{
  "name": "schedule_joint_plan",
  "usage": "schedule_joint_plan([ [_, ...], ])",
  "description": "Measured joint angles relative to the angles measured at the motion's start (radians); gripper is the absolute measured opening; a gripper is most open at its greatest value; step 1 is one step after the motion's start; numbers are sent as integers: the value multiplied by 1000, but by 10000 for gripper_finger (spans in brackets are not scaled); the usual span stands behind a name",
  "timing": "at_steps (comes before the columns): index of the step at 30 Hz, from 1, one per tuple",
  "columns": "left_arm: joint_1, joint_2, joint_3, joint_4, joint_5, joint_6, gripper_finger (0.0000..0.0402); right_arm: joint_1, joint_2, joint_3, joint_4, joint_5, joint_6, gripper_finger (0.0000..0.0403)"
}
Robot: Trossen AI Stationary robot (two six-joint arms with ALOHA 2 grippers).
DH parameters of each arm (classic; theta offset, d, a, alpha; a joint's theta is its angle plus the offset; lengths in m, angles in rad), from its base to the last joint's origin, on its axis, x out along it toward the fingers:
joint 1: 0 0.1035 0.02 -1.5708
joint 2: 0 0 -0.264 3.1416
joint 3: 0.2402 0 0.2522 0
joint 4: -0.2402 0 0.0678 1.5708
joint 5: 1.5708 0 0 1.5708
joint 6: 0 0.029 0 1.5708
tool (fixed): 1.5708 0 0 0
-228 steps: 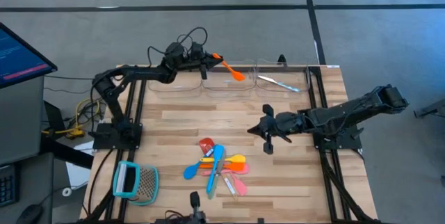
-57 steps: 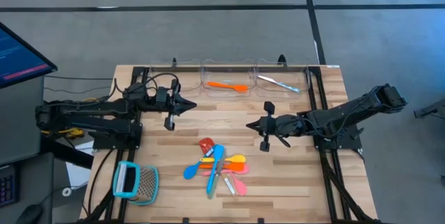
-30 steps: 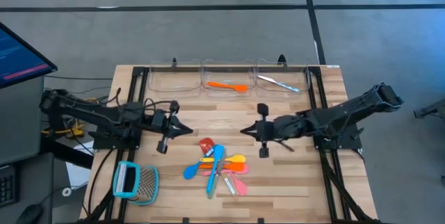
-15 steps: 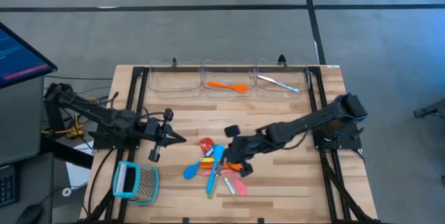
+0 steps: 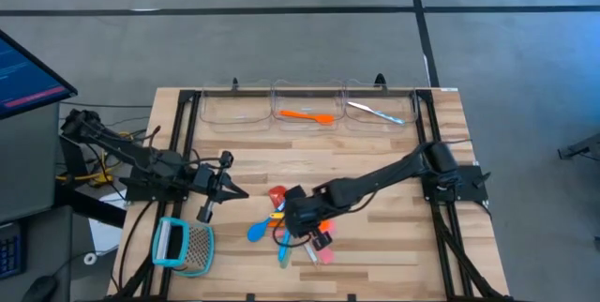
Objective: Pick & Place Kitchen Items
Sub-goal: Put the green table knife into the right transparent bin
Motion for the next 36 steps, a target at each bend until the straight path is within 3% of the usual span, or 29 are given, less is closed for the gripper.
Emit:
schedule_joint_plan([
  [8,0,0,0,-19,0,0,3,5,49,51,-48,3,-65,0],
  [15,0,0,0,-25,0,0,3,6,74,56,-27,79,-78,3],
  [26,0,0,0,-26,0,0,3,6,99,52,-52,106,-102,79],
  [36,0,0,0,-26,0,0,3,-26,99,52,-70,85,-101,100],
])
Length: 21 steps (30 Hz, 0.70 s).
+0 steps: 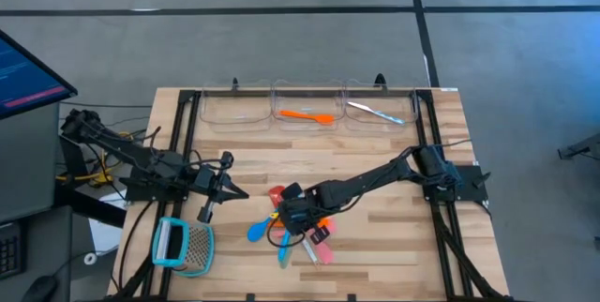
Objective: Pick & Place Kitchen Items
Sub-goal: Put the green table knife into the right transparent bin
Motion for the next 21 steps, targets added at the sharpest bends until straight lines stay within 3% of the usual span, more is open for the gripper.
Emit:
schedule_joint_plan([
  [21,0,0,0,-13,0,0,3,0,69,2,22,-25,19,103],
])
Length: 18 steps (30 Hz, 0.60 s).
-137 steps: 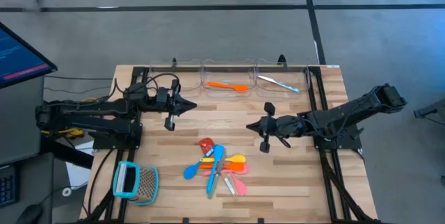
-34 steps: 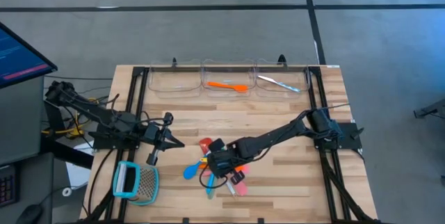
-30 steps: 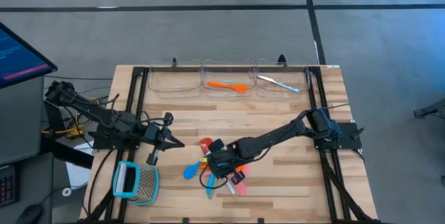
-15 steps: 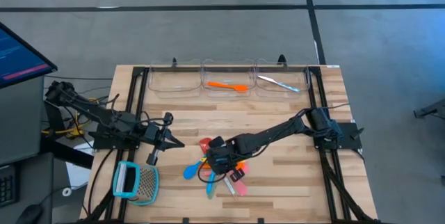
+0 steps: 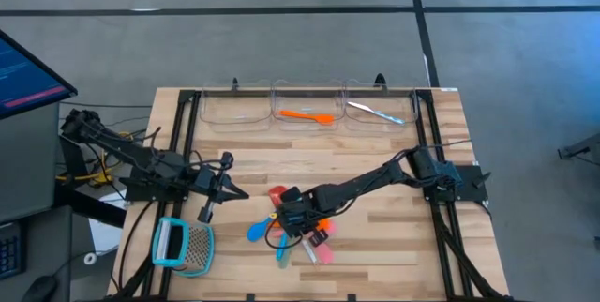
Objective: Pick & Place Kitchen Items
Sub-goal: Put the green table knife into the right transparent bin
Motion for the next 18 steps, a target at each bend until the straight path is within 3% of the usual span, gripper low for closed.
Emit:
schedule_joint_plan([
  [18,0,0,0,-25,0,0,3,-17,4,16,-73,-8,-22,103],
])
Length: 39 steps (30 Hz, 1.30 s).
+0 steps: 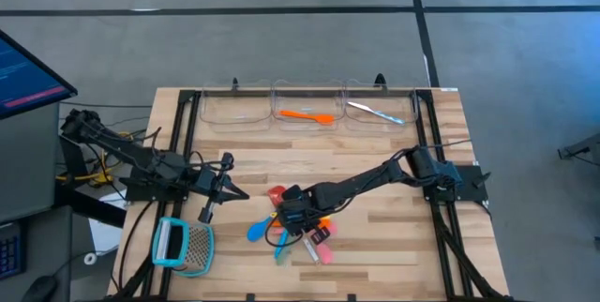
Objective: Pick & Place Kitchen Items
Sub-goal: Put the green table knife into the right transparent bin
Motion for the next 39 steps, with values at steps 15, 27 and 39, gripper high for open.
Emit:
schedule_joint_plan([
  [15,0,0,0,-5,0,0,3,2,8,43,-60,5,-16,103],
  [27,0,0,0,-6,0,0,3,7,7,44,-79,5,-16,103],
  [39,0,0,0,-6,0,0,3,3,7,45,-73,1,34,103],
])
